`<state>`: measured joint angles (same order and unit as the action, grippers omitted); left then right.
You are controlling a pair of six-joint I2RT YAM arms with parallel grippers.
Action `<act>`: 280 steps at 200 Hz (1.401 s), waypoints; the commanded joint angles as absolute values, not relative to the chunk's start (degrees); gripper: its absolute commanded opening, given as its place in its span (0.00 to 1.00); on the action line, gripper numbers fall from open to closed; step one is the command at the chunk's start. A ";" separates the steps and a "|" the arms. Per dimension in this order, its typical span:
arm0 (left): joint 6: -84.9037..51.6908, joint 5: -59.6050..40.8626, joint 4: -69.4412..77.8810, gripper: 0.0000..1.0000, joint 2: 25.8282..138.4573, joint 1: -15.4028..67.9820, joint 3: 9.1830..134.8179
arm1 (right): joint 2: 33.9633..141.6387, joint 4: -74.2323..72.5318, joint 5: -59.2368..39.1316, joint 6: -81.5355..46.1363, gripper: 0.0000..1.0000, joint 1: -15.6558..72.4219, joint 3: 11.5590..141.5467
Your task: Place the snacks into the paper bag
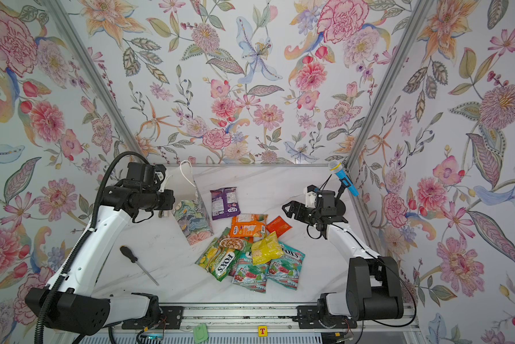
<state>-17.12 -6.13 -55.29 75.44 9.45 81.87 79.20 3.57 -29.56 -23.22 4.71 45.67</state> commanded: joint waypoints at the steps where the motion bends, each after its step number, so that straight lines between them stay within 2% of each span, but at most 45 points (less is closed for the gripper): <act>1: -15.69 -7.97 -56.33 0.17 74.37 8.86 82.49 | 78.80 3.30 -29.54 -24.16 0.93 5.32 46.66; 30: -13.64 -7.69 -57.35 0.06 74.19 8.79 83.31 | 77.57 4.78 -29.47 -24.68 0.91 5.86 47.12; 82: -8.96 -7.31 -58.84 0.00 74.27 8.61 85.30 | 72.76 13.52 -28.32 -25.30 0.83 8.44 46.50; 148: -8.16 -10.70 -55.58 0.02 72.91 8.61 81.81 | 60.54 23.34 -24.55 -30.55 0.75 12.80 38.32; 184: -9.07 -10.55 -54.85 0.02 71.09 8.64 79.53 | 55.00 23.52 -24.57 -34.17 0.69 13.84 33.13; 208: -9.40 -10.44 -55.11 0.01 70.36 8.33 78.54 | 55.35 22.20 -27.38 -35.83 0.65 14.84 32.43; 280: -10.89 -12.34 -52.85 0.05 68.67 6.44 75.41 | 61.88 19.32 -28.11 -36.21 0.63 20.71 31.95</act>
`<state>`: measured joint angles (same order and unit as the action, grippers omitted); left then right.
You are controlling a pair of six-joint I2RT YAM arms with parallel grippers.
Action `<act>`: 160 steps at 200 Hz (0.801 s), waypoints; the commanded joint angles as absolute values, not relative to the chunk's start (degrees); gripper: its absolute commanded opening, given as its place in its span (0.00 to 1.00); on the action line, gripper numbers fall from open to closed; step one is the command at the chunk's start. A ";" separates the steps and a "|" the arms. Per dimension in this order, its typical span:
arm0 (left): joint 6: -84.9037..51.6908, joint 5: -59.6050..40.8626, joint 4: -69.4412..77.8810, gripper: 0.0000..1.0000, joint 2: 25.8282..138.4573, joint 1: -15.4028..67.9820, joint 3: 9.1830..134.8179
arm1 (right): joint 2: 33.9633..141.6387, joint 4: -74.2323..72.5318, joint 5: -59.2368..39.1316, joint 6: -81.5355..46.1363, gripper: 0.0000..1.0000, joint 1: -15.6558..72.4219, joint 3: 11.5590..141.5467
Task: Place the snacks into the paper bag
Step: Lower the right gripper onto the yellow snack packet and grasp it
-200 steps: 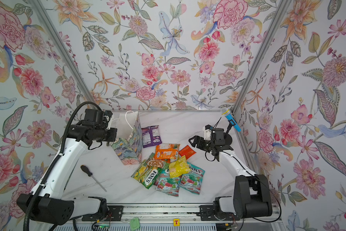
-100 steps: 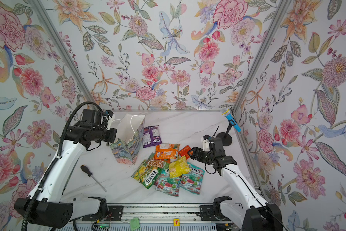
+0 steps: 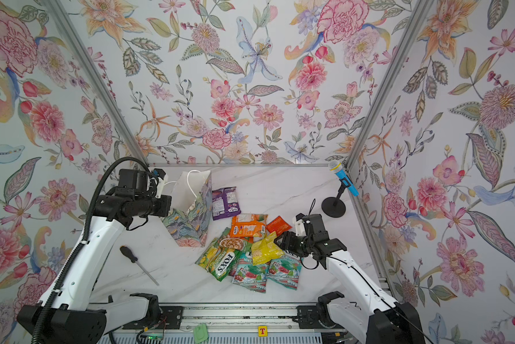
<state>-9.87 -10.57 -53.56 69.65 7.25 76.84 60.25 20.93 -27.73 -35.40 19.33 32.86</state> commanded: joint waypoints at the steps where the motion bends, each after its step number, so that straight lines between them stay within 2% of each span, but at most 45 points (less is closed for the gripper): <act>1: -10.89 -12.36 -52.79 0.05 68.65 6.47 75.41 | 61.97 19.29 -28.03 -36.21 0.63 20.77 31.93; 68: -10.99 -14.60 -50.73 0.06 68.42 4.99 74.02 | 65.16 14.78 -27.60 -37.58 0.53 22.37 30.06; 94: -10.90 -15.30 -50.47 0.05 68.45 4.36 73.66 | 65.87 14.06 -27.59 -37.61 0.37 22.46 30.66; 114: -10.81 -15.82 -50.32 0.05 68.20 4.33 73.66 | 65.50 13.77 -27.71 -37.78 0.11 22.50 31.67; 128: -10.64 -15.86 -50.36 0.05 68.16 4.22 73.69 | 64.66 13.38 -27.73 -38.24 0.00 22.72 32.36; 160: -10.63 -16.00 -50.28 0.06 67.74 4.08 73.55 | 62.36 14.89 -27.56 -38.94 0.00 23.78 36.21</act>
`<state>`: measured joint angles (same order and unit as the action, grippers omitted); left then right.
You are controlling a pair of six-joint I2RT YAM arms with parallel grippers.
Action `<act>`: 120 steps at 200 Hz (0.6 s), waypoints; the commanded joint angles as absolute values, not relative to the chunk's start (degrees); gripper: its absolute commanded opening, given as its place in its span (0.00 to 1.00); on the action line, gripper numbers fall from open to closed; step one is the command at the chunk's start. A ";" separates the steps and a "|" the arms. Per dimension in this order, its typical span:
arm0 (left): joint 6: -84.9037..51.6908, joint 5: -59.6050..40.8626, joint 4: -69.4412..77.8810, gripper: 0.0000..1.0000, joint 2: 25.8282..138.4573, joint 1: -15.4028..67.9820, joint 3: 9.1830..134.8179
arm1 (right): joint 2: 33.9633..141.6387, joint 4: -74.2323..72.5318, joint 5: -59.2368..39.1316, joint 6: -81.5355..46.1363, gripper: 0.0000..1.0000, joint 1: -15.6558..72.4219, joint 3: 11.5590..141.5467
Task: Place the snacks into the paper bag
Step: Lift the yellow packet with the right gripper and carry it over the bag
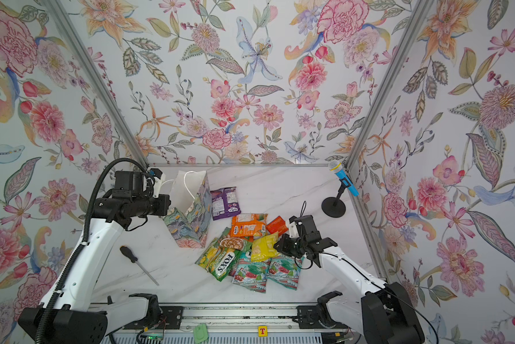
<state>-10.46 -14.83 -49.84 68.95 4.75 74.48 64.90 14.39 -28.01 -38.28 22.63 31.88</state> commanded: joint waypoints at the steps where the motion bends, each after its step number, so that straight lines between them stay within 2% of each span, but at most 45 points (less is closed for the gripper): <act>1: -10.63 -16.04 -50.23 0.06 67.71 3.98 73.51 | 62.30 14.96 -27.54 -38.94 0.00 23.84 36.43; 59: -10.55 -17.27 -49.64 0.07 67.42 3.97 73.05 | 60.87 19.25 -22.32 -37.80 0.00 28.88 53.24; 120: -10.45 -18.34 -49.31 0.07 67.24 3.88 73.15 | 73.94 21.70 -6.05 -27.97 0.00 40.32 79.82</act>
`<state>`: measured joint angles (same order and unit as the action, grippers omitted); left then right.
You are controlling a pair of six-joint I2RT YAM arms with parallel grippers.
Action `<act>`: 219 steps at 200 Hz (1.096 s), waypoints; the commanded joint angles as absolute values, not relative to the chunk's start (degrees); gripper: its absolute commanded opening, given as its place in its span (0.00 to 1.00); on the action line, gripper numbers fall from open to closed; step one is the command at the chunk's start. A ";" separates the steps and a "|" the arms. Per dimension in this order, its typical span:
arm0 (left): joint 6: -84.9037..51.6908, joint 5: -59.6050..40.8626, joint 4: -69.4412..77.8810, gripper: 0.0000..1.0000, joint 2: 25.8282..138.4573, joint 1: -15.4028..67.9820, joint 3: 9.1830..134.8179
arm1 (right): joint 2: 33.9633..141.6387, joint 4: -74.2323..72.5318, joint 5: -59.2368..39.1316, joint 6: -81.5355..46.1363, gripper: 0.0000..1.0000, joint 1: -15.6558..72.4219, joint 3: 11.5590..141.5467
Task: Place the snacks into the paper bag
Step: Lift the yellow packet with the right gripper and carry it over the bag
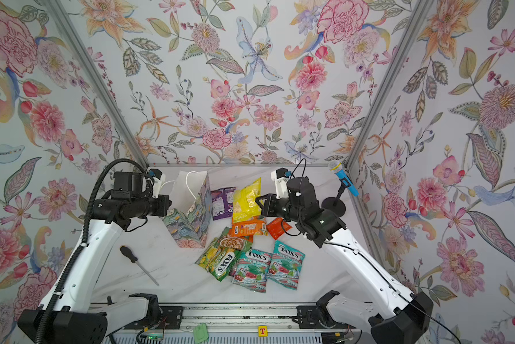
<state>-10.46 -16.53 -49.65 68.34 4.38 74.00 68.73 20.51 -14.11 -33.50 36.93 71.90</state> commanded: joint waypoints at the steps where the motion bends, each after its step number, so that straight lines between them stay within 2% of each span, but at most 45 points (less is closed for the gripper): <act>1: -10.46 -18.35 -49.31 0.07 67.24 3.92 73.14 | 73.94 21.70 -6.05 -27.97 0.00 40.32 79.82; 42: -10.37 -19.81 -48.87 0.06 66.80 4.00 73.03 | 85.85 21.63 -1.86 -23.32 0.00 42.49 97.41; 88: -10.28 -20.04 -48.69 0.06 66.53 3.95 72.72 | 95.25 21.79 5.02 -19.64 0.00 44.94 111.37; 163: -10.46 -20.65 -47.90 0.06 66.53 3.95 71.94 | 115.10 29.06 11.07 -14.69 0.00 50.24 139.35; 219: -10.46 -20.52 -47.83 0.06 66.25 3.92 71.72 | 119.62 30.54 13.22 -13.39 0.00 52.11 144.29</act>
